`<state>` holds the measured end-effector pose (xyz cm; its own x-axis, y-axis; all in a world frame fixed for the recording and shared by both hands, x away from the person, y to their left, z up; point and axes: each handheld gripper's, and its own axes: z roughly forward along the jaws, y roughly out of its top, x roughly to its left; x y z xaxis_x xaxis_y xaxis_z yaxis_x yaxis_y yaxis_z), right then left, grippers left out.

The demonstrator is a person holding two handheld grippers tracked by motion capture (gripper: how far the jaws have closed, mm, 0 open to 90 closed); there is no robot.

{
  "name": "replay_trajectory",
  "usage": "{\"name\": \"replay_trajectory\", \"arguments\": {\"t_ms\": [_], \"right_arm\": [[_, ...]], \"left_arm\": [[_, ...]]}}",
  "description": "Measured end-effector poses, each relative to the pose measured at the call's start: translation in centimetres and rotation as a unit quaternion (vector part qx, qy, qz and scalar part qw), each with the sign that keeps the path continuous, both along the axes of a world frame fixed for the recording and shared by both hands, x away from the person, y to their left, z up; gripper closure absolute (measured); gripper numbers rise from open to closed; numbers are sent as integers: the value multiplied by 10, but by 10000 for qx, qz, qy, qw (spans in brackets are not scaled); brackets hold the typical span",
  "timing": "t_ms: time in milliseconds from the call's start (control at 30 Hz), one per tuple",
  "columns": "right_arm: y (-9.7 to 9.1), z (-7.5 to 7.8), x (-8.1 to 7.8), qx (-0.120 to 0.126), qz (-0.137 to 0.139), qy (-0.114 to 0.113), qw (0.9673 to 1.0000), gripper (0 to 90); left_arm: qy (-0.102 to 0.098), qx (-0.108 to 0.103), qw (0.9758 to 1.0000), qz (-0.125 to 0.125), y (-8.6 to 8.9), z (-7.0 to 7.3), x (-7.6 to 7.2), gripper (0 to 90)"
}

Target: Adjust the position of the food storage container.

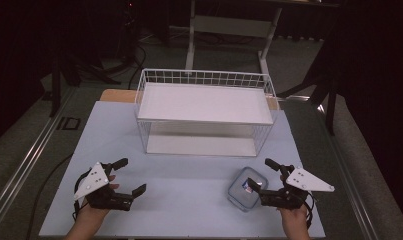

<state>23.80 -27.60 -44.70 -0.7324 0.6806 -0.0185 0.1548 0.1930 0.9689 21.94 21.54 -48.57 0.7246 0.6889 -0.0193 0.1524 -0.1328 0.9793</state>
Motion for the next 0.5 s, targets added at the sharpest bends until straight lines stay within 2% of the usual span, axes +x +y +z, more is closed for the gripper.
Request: {"name": "replay_trajectory", "arguments": {"t_ms": [100, 133, 200, 267, 333, 500], "right_arm": [[5, 5, -2, -3, 107, -15, 9999, 127], [11, 10, -4, -58, 264, 12, 9996, 126], [15, 16, -5, -68, 381, -23, 9992, 125], [17, 23, -5, -57, 364, -65, 9993, 125], [19, 28, -3, -3, 414, -8, 9991, 125], [18, 36, 7, 121, 259, 199, 9994, 116]], "left_arm": [[-17, 8, 10000, 6, 0, 0, -1, 17], [-20, 3, 10000, 5, 0, 1, -1, 17], [-37, 6, 10000, 29, 0, 0, -1, 17], [-36, -5, 10000, 34, 0, 1, -1, 17], [-49, -18, 10000, 39, 0, 1, -2, 17], [-30, -44, 10000, 42, 0, 0, -1, 17]]}}
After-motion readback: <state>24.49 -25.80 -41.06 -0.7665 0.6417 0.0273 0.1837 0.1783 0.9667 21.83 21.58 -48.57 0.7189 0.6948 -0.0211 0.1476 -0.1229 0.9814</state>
